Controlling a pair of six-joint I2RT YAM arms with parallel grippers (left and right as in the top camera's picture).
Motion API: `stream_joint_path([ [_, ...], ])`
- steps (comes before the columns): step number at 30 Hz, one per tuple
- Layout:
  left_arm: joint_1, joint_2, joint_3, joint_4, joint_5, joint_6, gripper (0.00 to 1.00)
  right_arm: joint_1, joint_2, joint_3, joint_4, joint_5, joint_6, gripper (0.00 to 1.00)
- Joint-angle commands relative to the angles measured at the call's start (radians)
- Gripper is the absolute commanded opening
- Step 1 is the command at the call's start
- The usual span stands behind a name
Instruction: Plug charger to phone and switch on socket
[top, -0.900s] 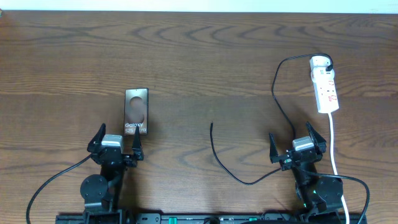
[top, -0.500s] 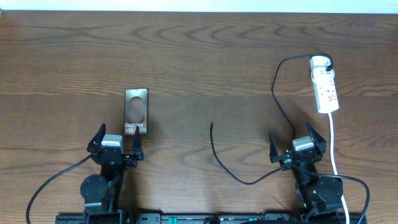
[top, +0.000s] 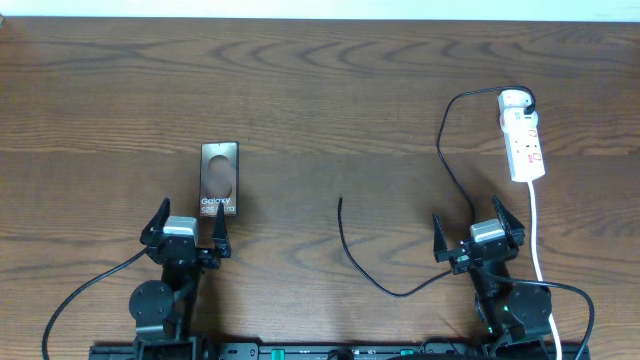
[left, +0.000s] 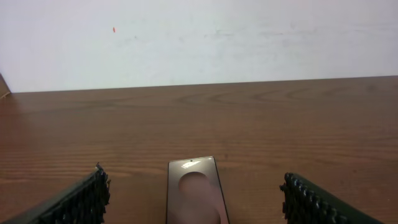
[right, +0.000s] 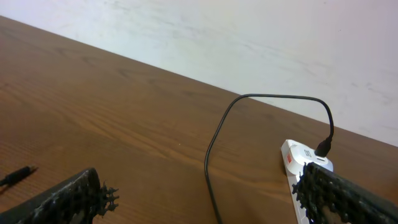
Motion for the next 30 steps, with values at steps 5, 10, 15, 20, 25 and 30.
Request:
stream_joint_path([
  [5, 0.007, -0.006, -0.011, -0.043, 0.006, -0.012, 0.86, -0.008, -0.007, -0.001, -0.005, 0.009, 0.013, 0.99],
  [10, 0.007, -0.006, -0.011, -0.043, 0.006, -0.013, 0.86, -0.008, -0.007, -0.001, -0.005, 0.009, 0.013, 0.99],
  [15, 0.007, -0.006, -0.011, -0.043, 0.006, -0.013, 0.86, -0.008, -0.007, -0.001, -0.005, 0.009, 0.013, 0.99],
  [20, 0.007, -0.006, -0.011, -0.041, 0.006, -0.013, 0.86, -0.008, -0.007, -0.001, -0.005, 0.009, 0.013, 0.99],
  [25, 0.007, -0.006, -0.011, -0.029, 0.005, -0.013, 0.86, -0.008, -0.007, -0.001, -0.005, 0.009, 0.013, 0.99],
  [30, 0.007, -0.006, -0.011, -0.011, 0.006, -0.013, 0.86, -0.008, -0.007, -0.001, -0.005, 0.009, 0.013, 0.99],
])
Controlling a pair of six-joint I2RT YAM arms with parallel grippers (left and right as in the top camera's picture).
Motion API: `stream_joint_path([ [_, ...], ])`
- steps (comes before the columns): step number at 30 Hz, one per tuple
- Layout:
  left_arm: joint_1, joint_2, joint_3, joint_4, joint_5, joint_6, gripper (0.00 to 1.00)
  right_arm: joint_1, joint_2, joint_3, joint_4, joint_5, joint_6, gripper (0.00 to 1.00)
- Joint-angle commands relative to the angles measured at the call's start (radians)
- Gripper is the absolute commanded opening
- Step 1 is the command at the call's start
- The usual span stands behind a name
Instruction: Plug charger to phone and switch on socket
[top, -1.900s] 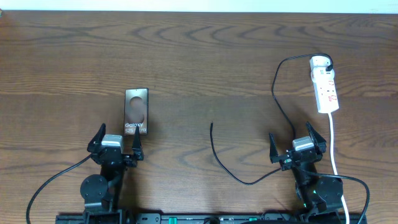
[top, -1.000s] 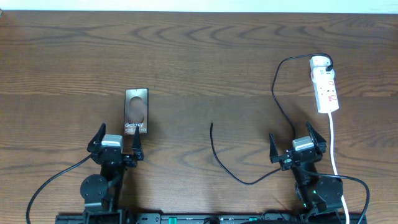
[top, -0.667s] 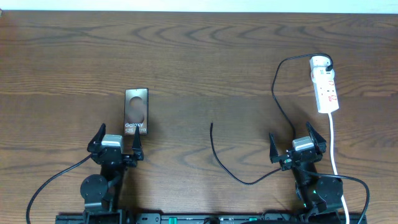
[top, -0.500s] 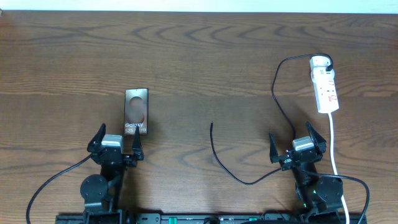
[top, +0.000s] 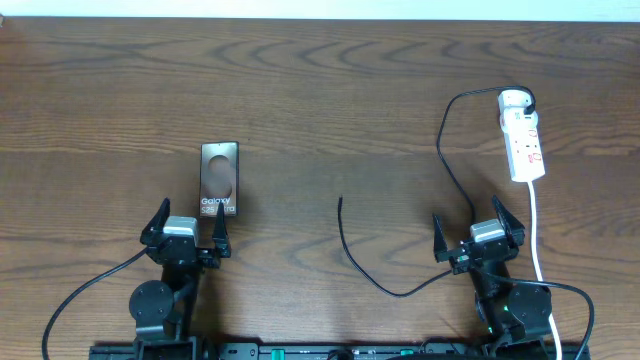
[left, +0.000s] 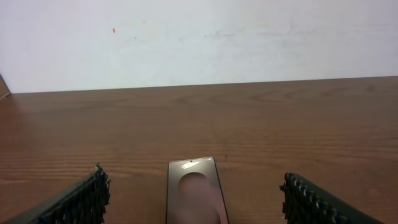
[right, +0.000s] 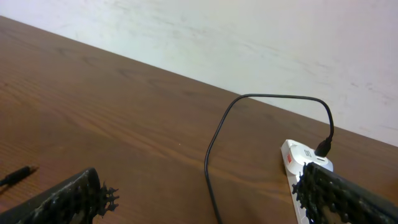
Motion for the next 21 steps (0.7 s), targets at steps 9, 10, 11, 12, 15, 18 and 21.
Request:
stream_joint_path([
  [9, 0.008, -0.006, 0.012, 0.138, -0.047, -0.044, 0.87, -0.008, -0.007, -0.001, -0.005, 0.009, 0.013, 0.99],
  [10, 0.008, -0.006, 0.024, 0.147, -0.071, -0.055, 0.86, -0.008, -0.007, -0.001, -0.005, 0.009, 0.013, 0.99],
  [11, 0.008, -0.005, 0.039, 0.155, -0.092, -0.058, 0.87, -0.008, -0.007, -0.001, -0.005, 0.009, 0.013, 0.99],
  [12, 0.008, -0.001, 0.058, 0.161, -0.102, -0.058, 0.87, -0.008, -0.007, -0.001, -0.005, 0.009, 0.013, 0.99],
  [15, 0.008, 0.041, 0.137, 0.160, -0.111, -0.064, 0.87, -0.008, -0.007, -0.001, -0.005, 0.009, 0.013, 0.99],
  [18, 0.008, 0.154, 0.261, 0.143, -0.111, -0.095, 0.87, -0.008, -0.007, -0.001, -0.005, 0.009, 0.013, 0.99],
  [21, 0.008, 0.301, 0.402, 0.079, -0.111, -0.116, 0.87, -0.008, -0.007, -0.001, -0.005, 0.009, 0.013, 0.99],
])
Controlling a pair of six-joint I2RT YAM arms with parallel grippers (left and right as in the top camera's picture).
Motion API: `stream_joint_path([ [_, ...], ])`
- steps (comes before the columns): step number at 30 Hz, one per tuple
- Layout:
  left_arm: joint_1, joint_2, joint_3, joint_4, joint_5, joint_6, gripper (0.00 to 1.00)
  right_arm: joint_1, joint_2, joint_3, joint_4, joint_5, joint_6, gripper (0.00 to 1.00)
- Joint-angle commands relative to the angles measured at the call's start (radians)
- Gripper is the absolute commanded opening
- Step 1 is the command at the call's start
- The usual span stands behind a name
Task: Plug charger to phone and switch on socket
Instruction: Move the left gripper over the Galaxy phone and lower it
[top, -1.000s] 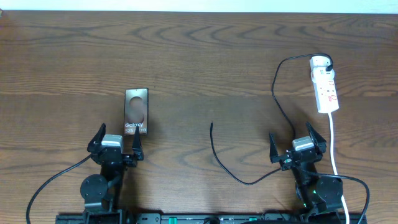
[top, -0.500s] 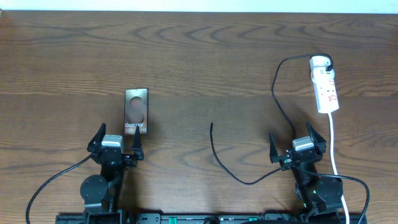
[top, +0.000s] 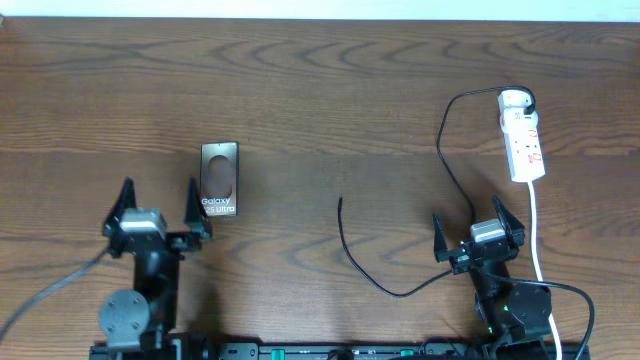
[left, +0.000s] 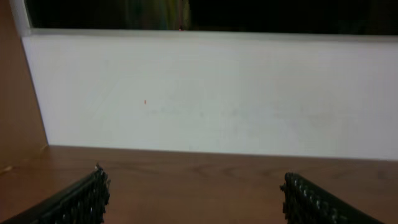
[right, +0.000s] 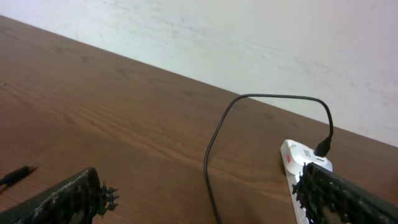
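Note:
A dark phone (top: 219, 180) lies flat on the table, left of centre. The black charger cable (top: 445, 170) runs from the white socket strip (top: 521, 140) at the right down to a loose plug end (top: 340, 203) mid-table. My left gripper (top: 158, 200) is open, just left of the phone, which is out of the left wrist view. My right gripper (top: 477, 222) is open near the front edge, below the strip (right: 306, 158); the plug tip (right: 15, 175) shows at its left.
The brown wooden table (top: 320, 90) reaches back to a white wall (right: 249, 37). A white lead (top: 536, 235) runs from the strip toward the front edge beside my right arm. A dark window band tops the wall (left: 205, 93) in the left wrist view.
My left gripper has shifted left and tilted up; the phone that lay between its fingers in the left wrist view is gone from that view. The right arm, cable and strip are unchanged.
At both earlier moments both grippers stood open at the front edge, the left one right behind the phone, the right one below the strip. Now only the left gripper has moved, to the phone's left.

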Motion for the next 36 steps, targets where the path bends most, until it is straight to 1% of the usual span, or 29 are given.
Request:
stream_joint_path([
  [1, 0.004, 0.175, 0.188, -0.071, -0.019, -0.047, 0.87, -0.008, -0.007, -0.001, -0.005, 0.009, 0.012, 0.99],
  [4, 0.004, 0.362, 0.380, -0.226, -0.019, -0.053, 0.87, -0.008, -0.007, -0.001, -0.005, 0.009, 0.012, 0.99],
  [11, 0.004, 0.846, 0.903, -0.735, -0.018, -0.035, 0.87, -0.008, -0.007, -0.001, -0.005, 0.009, 0.012, 0.99],
  [14, 0.004, 1.021, 1.069, -0.910, 0.010, -0.008, 0.87, -0.008, -0.007, -0.001, -0.005, 0.009, 0.012, 0.99],
  [16, 0.004, 1.114, 1.128, -0.972, 0.049, 0.016, 0.87, -0.008, -0.007, -0.001, -0.005, 0.009, 0.012, 0.99],
  [21, 0.004, 1.270, 1.136, -0.977, 0.064, 0.016, 0.87, -0.008, -0.007, -0.001, -0.005, 0.009, 0.012, 0.99],
  [23, 0.004, 1.328, 1.136, -0.980, 0.064, 0.016, 0.66, -0.008, -0.007, -0.001, -0.005, 0.009, 0.012, 0.99],
  [24, 0.004, 1.351, 1.136, -0.980, 0.064, 0.016, 0.46, -0.008, -0.007, -0.001, -0.005, 0.009, 0.012, 0.99],
  [25, 0.004, 1.373, 1.136, -0.979, 0.064, 0.016, 0.37, -0.008, -0.007, -0.001, -0.005, 0.009, 0.012, 0.99],
  [26, 0.004, 1.394, 1.136, -0.978, 0.064, 0.016, 0.36, -0.008, -0.007, -0.001, -0.005, 0.009, 0.012, 0.99],
  [27, 0.004, 1.415, 1.136, -0.978, 0.064, 0.016, 0.47, -0.008, -0.007, -0.001, -0.005, 0.009, 0.012, 0.99],
  [28, 0.004, 1.434, 1.136, -0.980, 0.064, 0.015, 0.75, -0.008, -0.007, -0.001, -0.005, 0.009, 0.012, 0.99],
  [29, 0.004, 1.449, 1.136, -0.979, 0.064, 0.015, 0.97, -0.008, -0.007, -0.001, -0.005, 0.009, 0.012, 0.99],
  [36, 0.004, 1.533, 1.134, -0.999, 0.064, 0.015, 0.98, -0.008, -0.007, -0.001, -0.005, 0.009, 0.012, 0.99],
])
